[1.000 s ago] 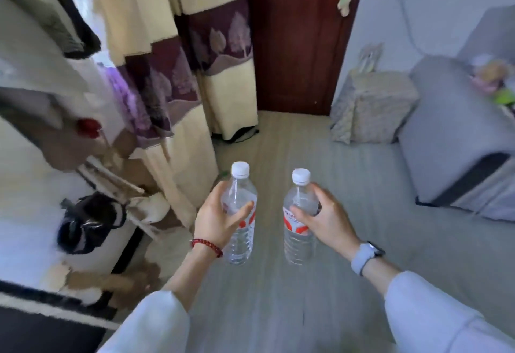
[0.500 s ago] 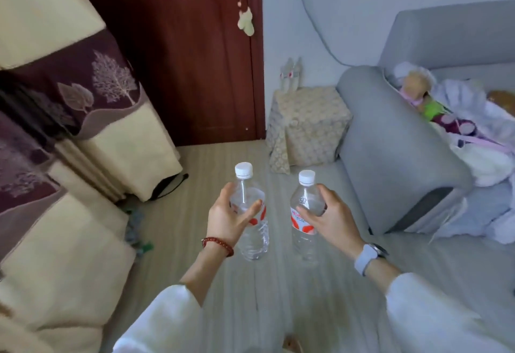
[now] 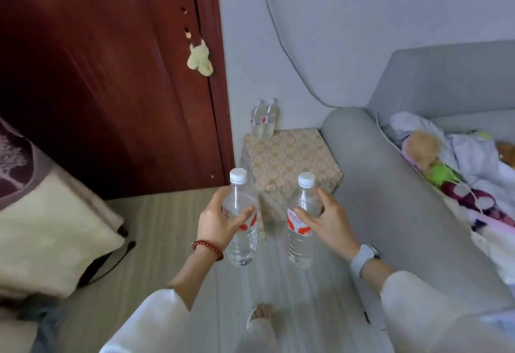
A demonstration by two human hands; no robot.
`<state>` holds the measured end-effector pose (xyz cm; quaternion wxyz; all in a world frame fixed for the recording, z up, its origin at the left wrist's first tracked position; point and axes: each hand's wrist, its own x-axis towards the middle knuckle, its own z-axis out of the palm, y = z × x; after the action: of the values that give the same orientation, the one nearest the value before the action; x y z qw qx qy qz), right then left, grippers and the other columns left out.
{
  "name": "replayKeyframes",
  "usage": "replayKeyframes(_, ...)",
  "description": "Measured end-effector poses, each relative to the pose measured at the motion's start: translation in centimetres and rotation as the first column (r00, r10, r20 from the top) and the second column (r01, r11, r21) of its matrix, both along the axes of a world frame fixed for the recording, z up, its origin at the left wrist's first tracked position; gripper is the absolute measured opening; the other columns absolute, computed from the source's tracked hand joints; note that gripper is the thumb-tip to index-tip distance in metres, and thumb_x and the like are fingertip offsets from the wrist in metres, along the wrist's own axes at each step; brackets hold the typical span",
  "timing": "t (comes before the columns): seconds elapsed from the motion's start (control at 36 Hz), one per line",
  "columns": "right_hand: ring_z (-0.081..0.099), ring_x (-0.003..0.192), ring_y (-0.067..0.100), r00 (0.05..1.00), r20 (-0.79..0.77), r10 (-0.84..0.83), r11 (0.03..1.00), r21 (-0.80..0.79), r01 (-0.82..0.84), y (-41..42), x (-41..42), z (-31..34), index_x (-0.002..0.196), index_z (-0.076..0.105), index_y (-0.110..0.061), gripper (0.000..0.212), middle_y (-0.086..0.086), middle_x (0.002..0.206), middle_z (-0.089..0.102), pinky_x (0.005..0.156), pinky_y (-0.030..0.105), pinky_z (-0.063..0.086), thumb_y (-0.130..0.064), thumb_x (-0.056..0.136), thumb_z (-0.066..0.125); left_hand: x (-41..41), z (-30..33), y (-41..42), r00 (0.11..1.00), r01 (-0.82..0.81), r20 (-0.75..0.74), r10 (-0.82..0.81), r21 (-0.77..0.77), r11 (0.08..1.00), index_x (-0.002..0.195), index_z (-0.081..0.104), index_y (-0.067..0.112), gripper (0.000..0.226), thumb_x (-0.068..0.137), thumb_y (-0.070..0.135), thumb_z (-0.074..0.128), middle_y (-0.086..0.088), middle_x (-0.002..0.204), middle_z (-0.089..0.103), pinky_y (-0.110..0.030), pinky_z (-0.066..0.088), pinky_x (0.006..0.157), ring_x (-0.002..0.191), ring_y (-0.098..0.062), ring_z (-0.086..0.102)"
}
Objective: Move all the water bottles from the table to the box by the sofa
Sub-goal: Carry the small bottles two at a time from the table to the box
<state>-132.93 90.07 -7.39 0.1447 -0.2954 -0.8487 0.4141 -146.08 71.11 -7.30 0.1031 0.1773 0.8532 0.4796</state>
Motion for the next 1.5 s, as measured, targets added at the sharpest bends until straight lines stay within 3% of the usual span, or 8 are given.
replayKeyframes(0.19,0.059,0.089,0.019,0.994,-0.046,-0.101,0.994,-0.054,0.099,10.5,-10.7,0.7,0.103,0.051,-0.024,0.037,0.003,0.096,0.06,0.078,0.031,0.048,-0.033,0.073,0.072,-11.3,0.2,12.1,0.997,0.07,0.042,-0.068,-0.027,0.997,0.126,0.045,0.016,0.067,0.07,0.034,0.076,0.003,0.099,0.059,-0.031,0.048,0.08,0.082,-0.017,0.057)
replayKeyframes(0.44,0.051,0.11,0.027,0.989,0.033,-0.145,0.982,-0.12,0.148,24.1,-21.7,-3.8,0.128,0.042,-0.01,0.063,0.013,0.122,0.051,0.096,0.038,0.044,-0.026,0.076,0.073,-21.9,-4.4,27.3,0.985,0.158,0.095,-0.147,-0.12,0.98,0.129,0.041,0.019,0.073,0.068,0.039,0.077,0.008,0.107,0.053,-0.026,0.046,0.075,0.082,-0.014,0.056)
replayKeyframes(0.92,0.044,0.102,0.01,0.986,0.127,-0.112,0.977,-0.167,0.133,45.1,-39.2,-18.8,0.127,0.042,-0.016,0.059,0.003,0.125,0.043,0.086,0.023,0.037,-0.024,0.076,0.071,-36.7,-19.8,50.3,0.969,0.229,0.032,-0.243,-0.473,0.851,0.134,0.038,0.025,0.075,0.07,0.045,0.072,0.004,0.134,0.052,-0.035,0.022,0.104,0.126,-0.014,0.042)
replayKeyframes(1.08,0.047,0.105,0.018,0.989,0.028,-0.143,0.976,-0.16,0.145,46.4,-42.1,-23.2,0.115,0.052,-0.009,0.049,0.012,0.113,0.051,0.079,-0.006,0.032,-0.018,0.073,0.075,-38.6,-23.0,52.3,0.972,0.231,0.054,-0.227,-0.351,0.908,0.135,0.04,0.018,0.072,0.073,0.032,0.074,-0.004,0.137,0.049,-0.035,0.034,0.104,0.128,-0.021,0.041)
replayKeyframes(1.17,0.037,0.102,-0.001,0.995,0.019,-0.103,0.979,-0.172,0.105,46.1,-42.5,-23.5,0.123,0.048,-0.012,0.057,0.01,0.119,0.045,0.079,-0.009,0.029,-0.021,0.074,0.075,-38.5,-23.4,52.7,0.985,0.174,0.031,-0.173,-0.262,0.949,0.136,0.04,0.018,0.074,0.072,0.022,0.076,-0.006,0.137,0.043,-0.03,0.045,0.094,0.12,-0.02,0.047)
replayKeyframes(1.22,0.034,0.107,-0.004,0.998,0.039,-0.053,0.975,-0.213,0.06,45.9,-42.3,-23.5,0.13,0.041,-0.02,0.063,0.005,0.125,0.04,0.087,-0.005,0.031,-0.024,0.076,0.073,-37.9,-23.7,52.6,0.994,0.109,0.034,-0.103,-0.242,0.964,0.137,0.039,0.02,0.076,0.071,0.018,0.076,-0.01,0.134,0.039,-0.032,0.048,0.09,0.115,-0.019,0.046)
replayKeyframes(1.36,0.03,0.135,0.014,0.989,0.133,0.06,0.919,-0.394,-0.003,46.5,-40.8,-23.7,0.139,0.018,-0.045,0.081,-0.005,0.146,0.031,0.113,0.043,0.031,-0.026,0.079,0.069,-35.8,-23.7,52.0,0.975,-0.093,0.188,0.123,-0.162,0.982,0.141,0.03,0.025,0.082,0.073,0.014,0.075,-0.012,0.129,0.04,-0.029,0.053,0.08,0.104,-0.02,0.052)
replayKeyframes(1.5,0.046,0.121,0.015,0.993,0.101,0.055,0.941,-0.337,-0.018,46.9,-41.7,-23.7,0.114,0.021,-0.066,0.077,-0.013,0.126,0.046,0.099,0.036,0.047,-0.022,0.077,0.072,-36.5,-24.2,52.4,0.946,-0.118,0.294,0.14,-0.091,0.989,0.138,0.034,0.026,0.078,0.073,0.011,0.074,-0.013,0.134,0.043,-0.033,0.05,0.084,0.105,-0.022,0.055)
